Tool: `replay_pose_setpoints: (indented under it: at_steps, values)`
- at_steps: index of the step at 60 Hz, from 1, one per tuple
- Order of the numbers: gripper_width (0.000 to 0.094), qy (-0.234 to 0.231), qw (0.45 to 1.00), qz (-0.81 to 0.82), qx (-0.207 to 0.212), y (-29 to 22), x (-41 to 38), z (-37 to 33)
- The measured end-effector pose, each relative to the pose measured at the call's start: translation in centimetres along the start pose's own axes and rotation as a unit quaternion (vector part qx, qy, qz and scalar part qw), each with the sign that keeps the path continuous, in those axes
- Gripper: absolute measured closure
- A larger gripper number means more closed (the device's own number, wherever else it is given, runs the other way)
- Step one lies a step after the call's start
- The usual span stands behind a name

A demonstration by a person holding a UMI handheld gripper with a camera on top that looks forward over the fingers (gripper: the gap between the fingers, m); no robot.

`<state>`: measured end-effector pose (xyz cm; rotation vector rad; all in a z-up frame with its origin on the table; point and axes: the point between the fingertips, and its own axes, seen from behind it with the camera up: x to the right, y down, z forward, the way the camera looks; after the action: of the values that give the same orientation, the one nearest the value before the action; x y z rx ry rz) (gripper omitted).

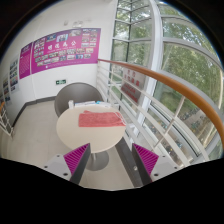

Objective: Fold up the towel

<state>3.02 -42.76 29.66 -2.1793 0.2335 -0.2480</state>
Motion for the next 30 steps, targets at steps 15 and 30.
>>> replay_pose_setpoints:
  at_steps: [15,30]
  values:
    - [0.0079,-0.027,0.999,-0.013,-0.032,2.9,-3.8,4.5]
    - [0.0078,-0.096,0.994,-0.032,-0.045,1.8,-13.6,14.2]
